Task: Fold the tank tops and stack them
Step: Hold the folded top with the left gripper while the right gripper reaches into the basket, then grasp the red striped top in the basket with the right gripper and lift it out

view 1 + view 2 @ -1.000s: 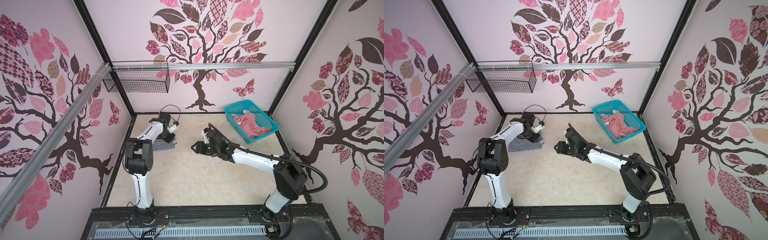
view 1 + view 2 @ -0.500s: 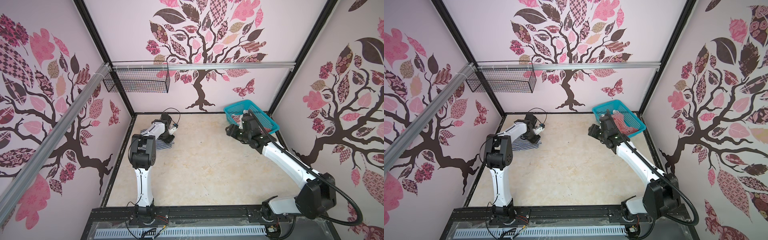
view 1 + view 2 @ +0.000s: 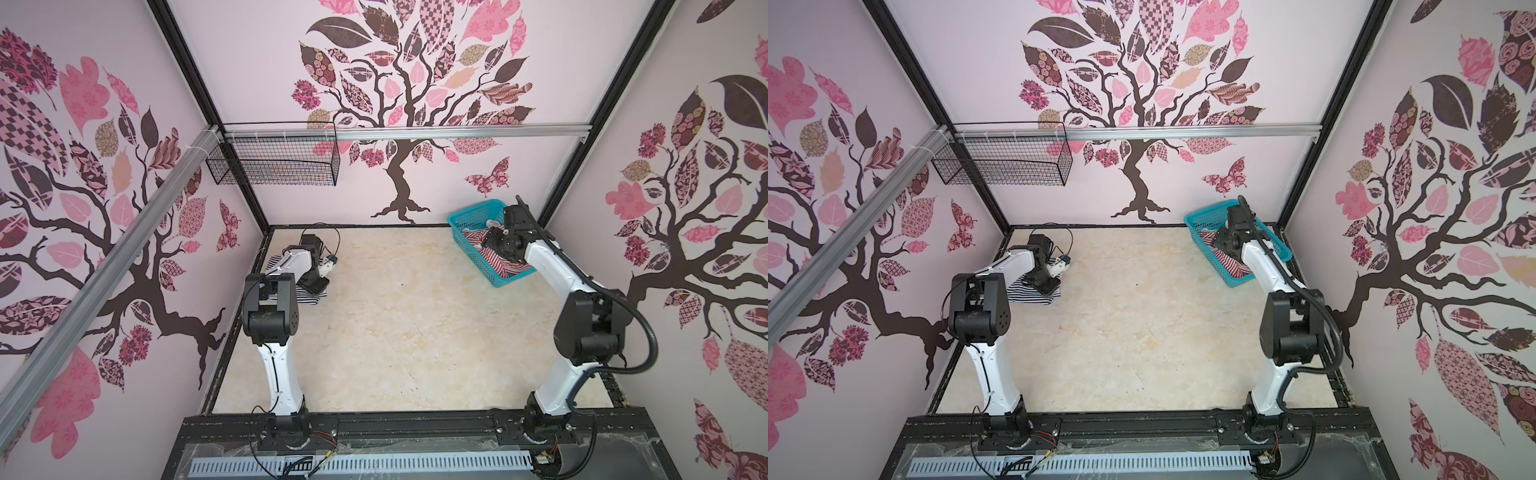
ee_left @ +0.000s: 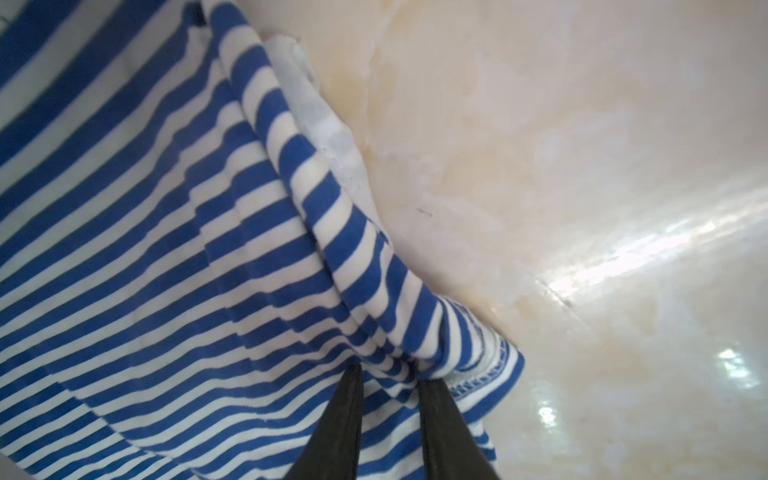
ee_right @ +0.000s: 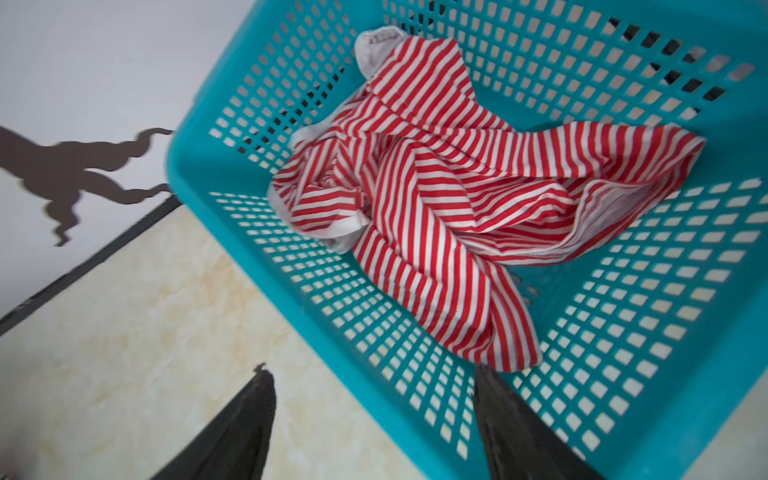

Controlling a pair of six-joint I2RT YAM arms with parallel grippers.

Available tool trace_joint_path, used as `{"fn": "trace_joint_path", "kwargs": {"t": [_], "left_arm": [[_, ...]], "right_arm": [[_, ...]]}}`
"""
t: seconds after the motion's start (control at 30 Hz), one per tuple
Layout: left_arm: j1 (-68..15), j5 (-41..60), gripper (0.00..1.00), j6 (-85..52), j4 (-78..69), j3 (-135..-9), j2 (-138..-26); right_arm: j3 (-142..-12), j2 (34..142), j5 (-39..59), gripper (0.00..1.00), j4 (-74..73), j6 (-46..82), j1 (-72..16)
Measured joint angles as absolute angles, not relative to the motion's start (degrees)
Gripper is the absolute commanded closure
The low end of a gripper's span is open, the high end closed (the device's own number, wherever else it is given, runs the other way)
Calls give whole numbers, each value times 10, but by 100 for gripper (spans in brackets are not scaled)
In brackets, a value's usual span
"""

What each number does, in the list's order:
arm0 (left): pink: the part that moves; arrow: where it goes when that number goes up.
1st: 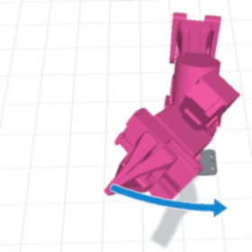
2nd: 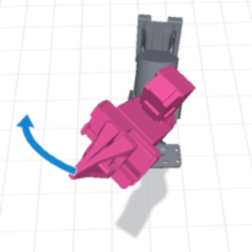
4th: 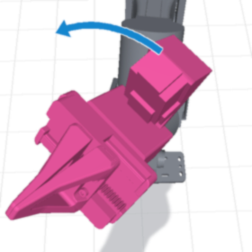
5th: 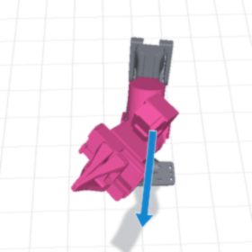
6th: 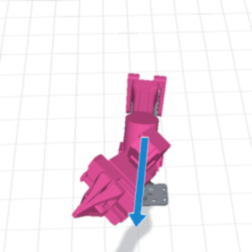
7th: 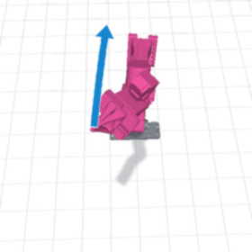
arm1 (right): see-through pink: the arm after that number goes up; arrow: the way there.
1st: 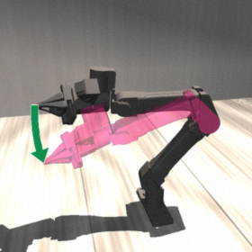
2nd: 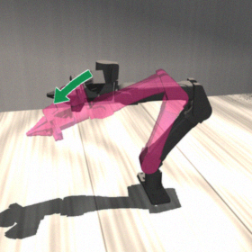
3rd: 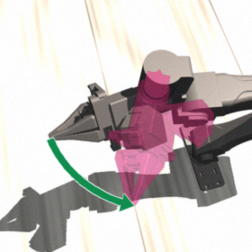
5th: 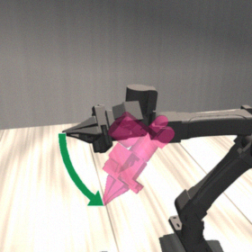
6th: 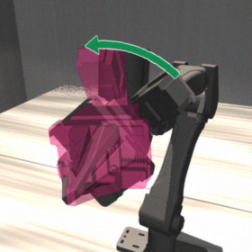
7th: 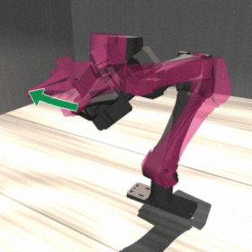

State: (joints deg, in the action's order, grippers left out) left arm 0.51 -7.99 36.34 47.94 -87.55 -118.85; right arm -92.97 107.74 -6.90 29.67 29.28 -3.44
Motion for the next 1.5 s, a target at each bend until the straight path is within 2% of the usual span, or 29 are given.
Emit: {"fn": "trace_joint_path", "kwargs": {"t": [0.23, 0.47, 0.6, 0.8, 0.87, 0.9, 0.97, 1.0, 1.07, 1.23, 1.33, 1.5], "left_arm": [[5, -90, 72, 371, 478, -844, -1168], [6, -54, 72, 340, 491, -835, -1134], [4, -9, 71, 301, 512, -876, -1106], [-24, 58, 71, 243, 521, -903, -1017], [-45, 77, 71, 226, 517, -891, -981], [-58, 89, 71, 218, 514, -876, -957], [-81, 108, 70, 205, 507, -839, -917], [-93, 116, 70, 199, 505, -818, -899], [-109, 125, 70, 192, 503, -787, -876], [-115, 143, 70, 178, 502, -757, -868], [-115, 154, 70, 173, 501, -755, -868], [-115, 171, 71, 162, 490, -742, -865]], "right_arm": [[-1071, 1223, -110, 19, 366, 253, -18], [-1084, 1249, -111, 19, 407, 234, -9], [-1103, 1263, -105, 22, 413, 224, -9], [-1150, 1321, -91, 24, 423, 214, -6], [-1162, 1339, -84, 31, 425, 213, -2], [-1164, 1346, -79, 40, 425, 214, 1], [-1167, 1353, -71, 63, 429, 212, 4], [-1169, 1354, -66, 78, 431, 211, 4], [-1176, 1354, -59, 100, 440, 209, 5], [-1137, 1315, -49, 100, 415, 211, 5], [-1088, 1238, -48, 100, 408, 216, 4], [-1086, 1091, -29, 100, 372, 225, 4]]}}
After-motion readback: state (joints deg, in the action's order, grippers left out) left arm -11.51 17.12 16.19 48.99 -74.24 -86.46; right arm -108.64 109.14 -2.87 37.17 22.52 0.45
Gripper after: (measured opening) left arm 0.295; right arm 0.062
